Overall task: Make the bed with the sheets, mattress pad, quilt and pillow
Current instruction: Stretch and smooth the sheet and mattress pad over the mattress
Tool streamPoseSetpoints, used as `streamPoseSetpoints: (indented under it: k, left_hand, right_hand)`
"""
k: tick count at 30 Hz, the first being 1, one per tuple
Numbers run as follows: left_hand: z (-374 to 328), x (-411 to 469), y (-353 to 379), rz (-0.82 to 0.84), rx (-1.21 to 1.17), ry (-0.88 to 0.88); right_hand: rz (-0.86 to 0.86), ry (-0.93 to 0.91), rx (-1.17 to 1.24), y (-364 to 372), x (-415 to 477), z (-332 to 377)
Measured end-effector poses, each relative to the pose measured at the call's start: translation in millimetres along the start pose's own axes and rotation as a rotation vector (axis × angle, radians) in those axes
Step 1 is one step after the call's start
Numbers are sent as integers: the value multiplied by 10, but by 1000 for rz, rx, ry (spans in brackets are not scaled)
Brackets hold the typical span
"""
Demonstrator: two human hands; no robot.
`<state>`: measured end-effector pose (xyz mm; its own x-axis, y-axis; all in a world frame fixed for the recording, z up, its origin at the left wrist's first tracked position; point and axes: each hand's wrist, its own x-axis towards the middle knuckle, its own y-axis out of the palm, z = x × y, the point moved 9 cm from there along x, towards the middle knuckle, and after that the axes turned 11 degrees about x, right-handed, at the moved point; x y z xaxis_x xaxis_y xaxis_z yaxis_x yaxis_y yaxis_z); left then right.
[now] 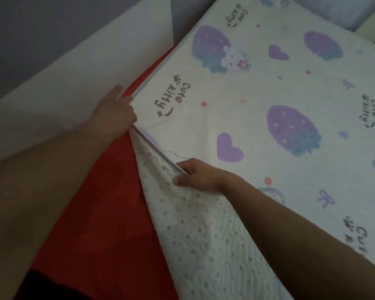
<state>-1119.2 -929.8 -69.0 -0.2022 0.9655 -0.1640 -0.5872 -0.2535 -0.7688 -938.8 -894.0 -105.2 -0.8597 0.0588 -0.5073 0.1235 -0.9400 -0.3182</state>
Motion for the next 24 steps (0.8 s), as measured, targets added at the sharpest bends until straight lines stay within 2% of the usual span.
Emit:
streamPoseSetpoints:
  k: [4,9,13,17,24]
  left_hand:
    - [163,-223,461,272,67,-116]
    - [118,-420,734,431,62,-30]
    - [117,-569,909,422,2,-29]
    - [90,-802,835,421,-188,-97]
    - [61,-1226,715,309,-588,-363]
  right_hand:
    - [38,-75,118,503,358,320]
    - [92,-95,92,968,749,488]
    - [121,-50,83,1147,860,480]
    - [188,24,142,1077,686,353]
    - [90,262,-155,269,113,-222]
